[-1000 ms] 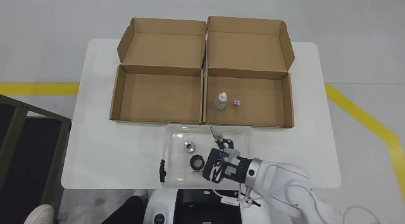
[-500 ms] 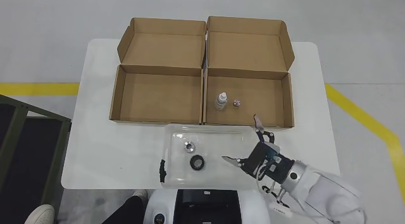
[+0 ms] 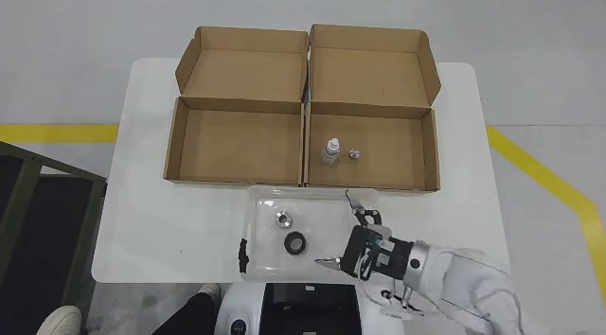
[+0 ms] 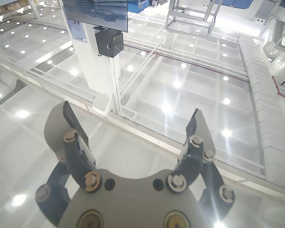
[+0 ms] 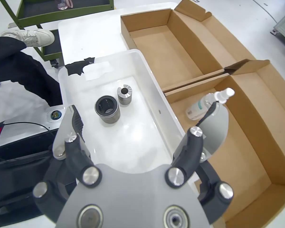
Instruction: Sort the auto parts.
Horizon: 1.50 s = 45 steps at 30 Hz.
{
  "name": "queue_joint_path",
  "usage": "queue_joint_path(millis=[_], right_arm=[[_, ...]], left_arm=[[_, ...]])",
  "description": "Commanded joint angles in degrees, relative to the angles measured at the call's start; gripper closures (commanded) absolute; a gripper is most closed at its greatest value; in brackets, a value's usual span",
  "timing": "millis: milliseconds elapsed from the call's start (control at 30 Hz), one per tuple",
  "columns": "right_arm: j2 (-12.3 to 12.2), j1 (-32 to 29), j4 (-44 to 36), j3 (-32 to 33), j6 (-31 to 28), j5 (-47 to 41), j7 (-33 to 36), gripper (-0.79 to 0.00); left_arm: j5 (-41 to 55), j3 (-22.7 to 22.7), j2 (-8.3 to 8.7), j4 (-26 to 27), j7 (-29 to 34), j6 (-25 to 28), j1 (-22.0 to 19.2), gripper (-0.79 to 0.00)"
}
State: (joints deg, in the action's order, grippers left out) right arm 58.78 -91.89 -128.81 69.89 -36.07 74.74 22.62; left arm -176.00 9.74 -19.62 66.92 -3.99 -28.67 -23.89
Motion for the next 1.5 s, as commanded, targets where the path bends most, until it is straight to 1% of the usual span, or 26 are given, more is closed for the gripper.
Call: queue_joint_path(millis=[0, 167, 333, 633, 867, 933, 1067, 1167, 1467], right_arm=[[0.30, 2.60, 1.41, -2.57, -0.48, -0.51, 1.17, -0.785], [1.02, 7.87, 5.00, -7.43, -1.55, -1.58, 4.17, -0.785], [1.55, 11.99, 7.93, -10.67, -3.18, -3.50, 7.67, -0.785], [2.00, 15.89, 11.96, -13.94, -5.00, -7.05, 12.83, -0.785], [2.25, 17.97, 14.62, -15.25, -4.22, -8.29, 15.21, -0.782], [2.29, 18.36, 15.17, -15.50, -4.15, -8.50, 15.49, -0.748], [2.34, 18.99, 15.96, -16.12, -4.10, -8.72, 16.47, -0.640], [2.39, 19.45, 16.63, -16.51, -3.97, -8.87, 16.93, -0.582], [2.64, 20.62, 18.38, -18.38, -3.75, -9.23, 17.76, -0.579]], left_arm=[[0.00, 0.00, 0.00, 0.00, 0.00, 0.00, 0.00, -0.785], [0.00, 0.00, 0.00, 0.00, 0.00, 0.00, 0.00, -0.785], [0.00, 0.00, 0.00, 0.00, 0.00, 0.00, 0.00, -0.785], [0.00, 0.00, 0.00, 0.00, 0.00, 0.00, 0.00, -0.785], [0.00, 0.00, 0.00, 0.00, 0.00, 0.00, 0.00, -0.785], [0.00, 0.00, 0.00, 0.00, 0.00, 0.00, 0.00, -0.785], [0.00, 0.00, 0.00, 0.00, 0.00, 0.00, 0.00, -0.785], [0.00, 0.00, 0.00, 0.00, 0.00, 0.00, 0.00, -0.785], [0.00, 0.00, 0.00, 0.00, 0.00, 0.00, 0.00, -0.785]])
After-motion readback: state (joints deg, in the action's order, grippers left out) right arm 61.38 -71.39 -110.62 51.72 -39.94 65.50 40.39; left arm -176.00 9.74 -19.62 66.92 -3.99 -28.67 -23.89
